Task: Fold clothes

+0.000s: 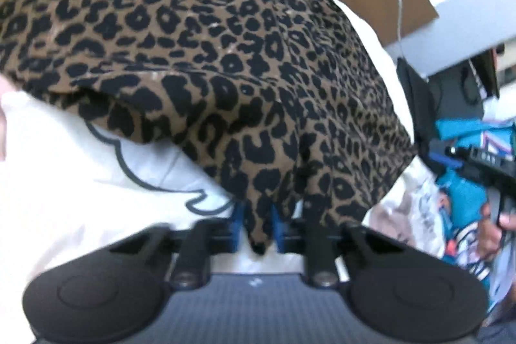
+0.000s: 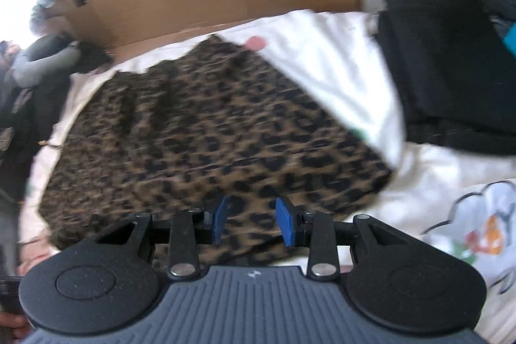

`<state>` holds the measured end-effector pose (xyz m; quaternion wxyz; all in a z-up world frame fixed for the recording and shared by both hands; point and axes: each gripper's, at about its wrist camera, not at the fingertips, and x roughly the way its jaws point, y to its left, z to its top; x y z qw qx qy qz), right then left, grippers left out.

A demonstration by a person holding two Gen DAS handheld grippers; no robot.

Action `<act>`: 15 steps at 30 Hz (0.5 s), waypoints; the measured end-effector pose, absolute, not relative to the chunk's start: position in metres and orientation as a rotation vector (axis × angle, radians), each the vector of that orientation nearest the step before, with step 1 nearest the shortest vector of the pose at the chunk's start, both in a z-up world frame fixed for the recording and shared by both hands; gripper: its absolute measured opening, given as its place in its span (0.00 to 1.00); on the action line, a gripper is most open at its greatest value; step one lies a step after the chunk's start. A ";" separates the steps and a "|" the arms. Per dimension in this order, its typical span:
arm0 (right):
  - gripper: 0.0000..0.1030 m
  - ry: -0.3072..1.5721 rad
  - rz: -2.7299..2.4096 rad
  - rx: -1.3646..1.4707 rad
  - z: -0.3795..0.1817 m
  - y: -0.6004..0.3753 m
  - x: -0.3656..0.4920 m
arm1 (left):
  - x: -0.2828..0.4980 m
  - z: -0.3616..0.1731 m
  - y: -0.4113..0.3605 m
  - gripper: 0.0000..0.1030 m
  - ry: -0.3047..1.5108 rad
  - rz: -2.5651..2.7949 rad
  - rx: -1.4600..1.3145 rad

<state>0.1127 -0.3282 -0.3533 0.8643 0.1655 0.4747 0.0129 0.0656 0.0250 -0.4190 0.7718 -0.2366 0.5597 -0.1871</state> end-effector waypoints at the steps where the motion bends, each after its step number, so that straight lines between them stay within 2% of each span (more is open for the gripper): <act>1: 0.39 0.996 0.050 0.329 -0.352 -0.320 0.113 | 0.063 -0.416 0.024 0.06 1.204 -0.413 -0.502; 7: 0.39 1.014 0.203 0.259 -0.346 -0.274 0.114 | 0.048 -0.385 0.009 0.06 1.107 -0.522 -0.471; 11: 0.39 1.028 0.293 0.198 -0.345 -0.244 0.114 | 0.041 -0.377 0.016 0.16 1.095 -0.565 -0.490; 15: 0.39 1.045 0.355 0.164 -0.348 -0.223 0.112 | 0.031 -0.381 0.030 0.18 1.133 -0.503 -0.399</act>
